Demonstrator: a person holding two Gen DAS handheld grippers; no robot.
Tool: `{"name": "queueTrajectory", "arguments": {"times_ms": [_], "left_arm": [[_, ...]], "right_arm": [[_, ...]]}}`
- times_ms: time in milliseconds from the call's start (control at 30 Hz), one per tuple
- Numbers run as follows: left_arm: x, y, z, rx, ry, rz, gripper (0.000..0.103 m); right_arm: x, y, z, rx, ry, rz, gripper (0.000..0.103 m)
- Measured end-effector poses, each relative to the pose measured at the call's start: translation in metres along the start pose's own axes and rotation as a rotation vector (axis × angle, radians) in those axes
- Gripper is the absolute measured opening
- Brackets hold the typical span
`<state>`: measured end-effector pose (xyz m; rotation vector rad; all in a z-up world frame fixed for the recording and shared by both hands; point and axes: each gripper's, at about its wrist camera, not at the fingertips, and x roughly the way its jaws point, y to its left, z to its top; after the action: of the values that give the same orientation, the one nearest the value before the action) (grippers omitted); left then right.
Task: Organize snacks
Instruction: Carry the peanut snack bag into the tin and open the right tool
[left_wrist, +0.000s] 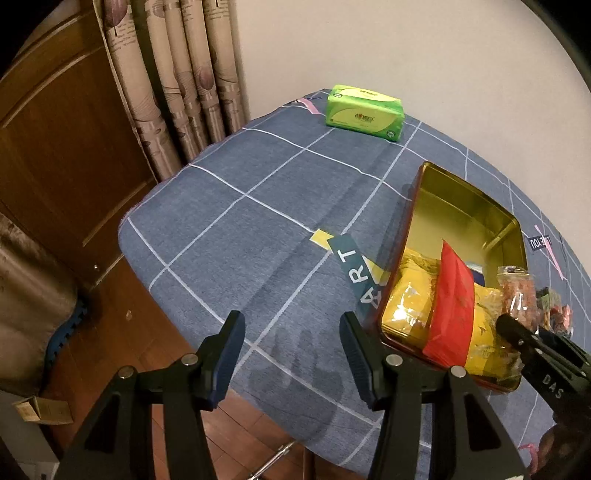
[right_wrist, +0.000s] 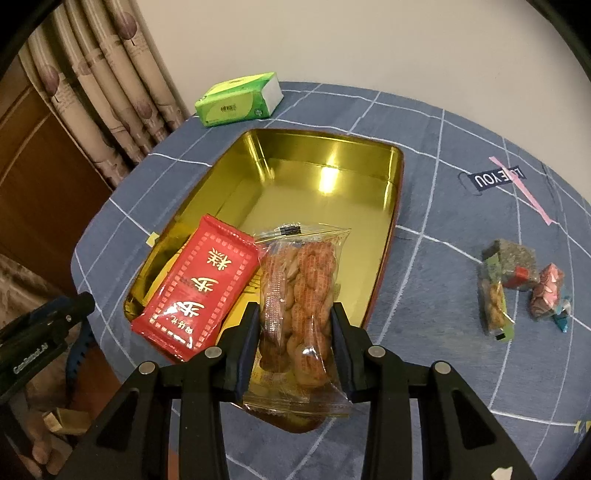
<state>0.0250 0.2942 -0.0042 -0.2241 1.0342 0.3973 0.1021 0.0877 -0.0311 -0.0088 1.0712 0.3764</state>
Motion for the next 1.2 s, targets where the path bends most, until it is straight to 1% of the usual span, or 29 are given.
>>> {"name": "queueTrajectory", "arguments": {"times_ms": [133, 333, 500, 567, 700, 833, 1000, 1133, 1200], "left_arm": [[0.001, 0.001, 0.000, -0.003, 0.006, -0.002, 0.055], [0.002, -0.001, 0.000, 0.004, 0.008, -0.014, 0.055], [0.003, -0.003, 0.000, 0.010, 0.011, -0.017, 0.054], [0.003, -0.003, 0.000, 0.009, 0.010, -0.017, 0.054], [0.003, -0.004, -0.001, 0.012, 0.012, -0.016, 0.054], [0.002, -0.004, -0.001, 0.013, 0.005, -0.012, 0.055], [0.002, -0.006, -0.002, 0.018, 0.003, -0.004, 0.055], [0.002, -0.009, -0.003, 0.029, 0.000, 0.004, 0.054], [0.001, -0.011, -0.004, 0.036, -0.004, 0.011, 0.054]], "right_arm": [[0.004, 0.005, 0.001, -0.021, -0.001, -0.016, 0.034], [0.011, 0.009, 0.001, -0.029, 0.011, -0.015, 0.034], [0.012, 0.010, 0.001, -0.031, 0.013, -0.003, 0.038], [0.011, 0.010, 0.001, -0.032, 0.015, 0.010, 0.039], [0.003, 0.008, 0.001, -0.032, 0.002, 0.024, 0.045], [-0.011, 0.004, -0.002, -0.036, -0.026, 0.040, 0.045], [-0.034, -0.016, -0.009, -0.043, -0.078, 0.030, 0.046], [-0.052, -0.053, -0.015, -0.005, -0.100, -0.002, 0.046], [-0.062, -0.078, -0.021, 0.017, -0.110, -0.028, 0.046]]}}
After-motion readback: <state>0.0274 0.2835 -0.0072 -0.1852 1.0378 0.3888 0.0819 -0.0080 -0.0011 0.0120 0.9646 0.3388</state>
